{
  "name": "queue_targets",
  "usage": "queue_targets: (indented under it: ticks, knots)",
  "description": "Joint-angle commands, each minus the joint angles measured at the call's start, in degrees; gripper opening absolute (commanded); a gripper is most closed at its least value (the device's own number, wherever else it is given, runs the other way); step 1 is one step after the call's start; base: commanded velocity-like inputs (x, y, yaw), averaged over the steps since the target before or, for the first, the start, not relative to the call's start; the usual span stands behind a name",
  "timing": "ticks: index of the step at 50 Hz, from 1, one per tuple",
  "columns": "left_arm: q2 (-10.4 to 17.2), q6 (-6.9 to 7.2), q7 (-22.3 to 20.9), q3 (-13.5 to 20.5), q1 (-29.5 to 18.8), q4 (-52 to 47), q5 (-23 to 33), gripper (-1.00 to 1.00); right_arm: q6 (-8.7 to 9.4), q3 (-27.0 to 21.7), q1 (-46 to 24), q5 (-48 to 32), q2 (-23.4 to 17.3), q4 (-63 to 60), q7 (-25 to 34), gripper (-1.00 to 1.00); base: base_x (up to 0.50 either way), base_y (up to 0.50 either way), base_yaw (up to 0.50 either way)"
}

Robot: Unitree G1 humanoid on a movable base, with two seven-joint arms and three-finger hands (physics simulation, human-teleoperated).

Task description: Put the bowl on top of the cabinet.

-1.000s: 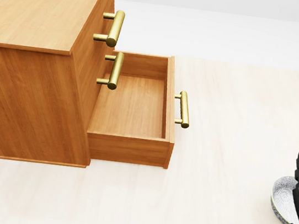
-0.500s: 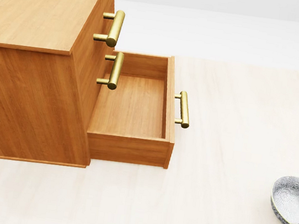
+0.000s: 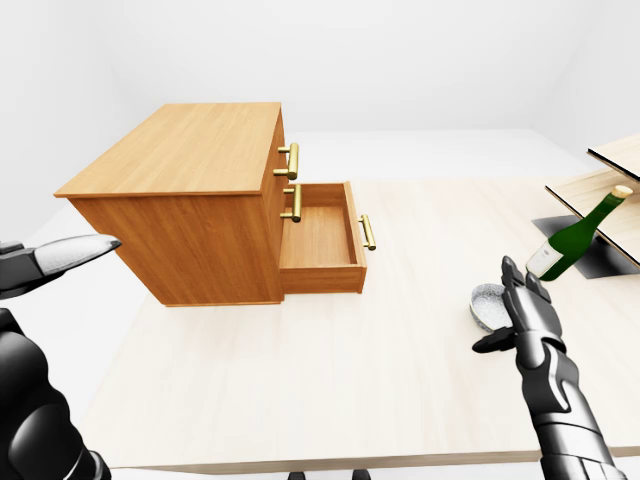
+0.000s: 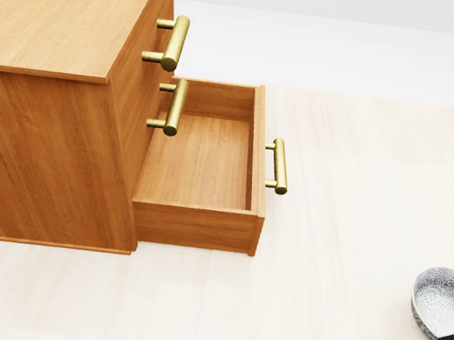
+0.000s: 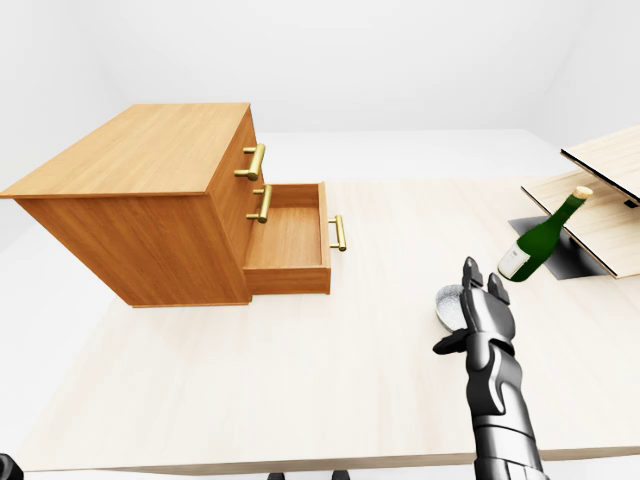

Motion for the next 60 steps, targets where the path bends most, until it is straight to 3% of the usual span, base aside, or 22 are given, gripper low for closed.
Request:
queue_targets:
  ticks: [1, 41, 42, 43, 44, 45, 46, 60]
  knots:
    - [-0.4, 0.0, -0.3, -0.3, 0.1, -0.2, 0.5, 0.89, 0.0, 1.2, -1.8, 0.4, -1.0, 4.5, -2.3, 1.0, 0.0, 0.0, 0.0]
    - [-0.9, 0.0, -0.7, -0.8, 0.0, -0.2, 1.4, 0.9, -1.31, 2.7, -3.7, 2.1, -2.5, 12.3, -5.9, 1.0, 0.0, 0.0, 0.0]
    - [-0.9, 0.0, -0.8, -0.8, 0.0, -0.1, 1.5, 0.89, -1.33, 2.7, -3.8, 2.3, -2.5, 12.5, -5.9, 0.64, 0.0, 0.0, 0.0]
    - [-0.9, 0.0, -0.8, -0.9, 0.0, -0.1, 1.5, 0.89, -1.47, 2.8, -3.8, 2.5, -2.5, 12.8, -6.0, 0.09, 0.0, 0.0, 0.0]
    - [-0.9, 0.0, -0.8, -0.9, 0.0, 0.0, 1.6, 0.89, -1.89, 2.9, -4.3, 2.6, -2.6, 14.0, -6.6, -0.6, 0.0, 0.0, 0.0]
    - [-0.9, 0.0, -0.8, -0.9, 0.0, -0.1, 1.5, 0.9, -1.96, 2.9, -4.3, 2.7, -2.7, 14.0, -6.6, -0.88, 0.0, 0.0, 0.0]
    - [-0.9, 0.0, -0.7, -0.8, -0.1, -0.2, 1.5, 0.89, -1.66, 2.9, -3.9, 2.8, -2.6, 13.3, -6.3, -1.0, 0.0, 0.0, 0.0]
    - [-1.0, 0.0, -0.8, -0.8, 0.0, -0.3, 1.6, 0.89, -0.44, 2.4, -3.1, 2.7, -2.5, 10.2, -5.1, -1.0, 0.0, 0.0, 0.0]
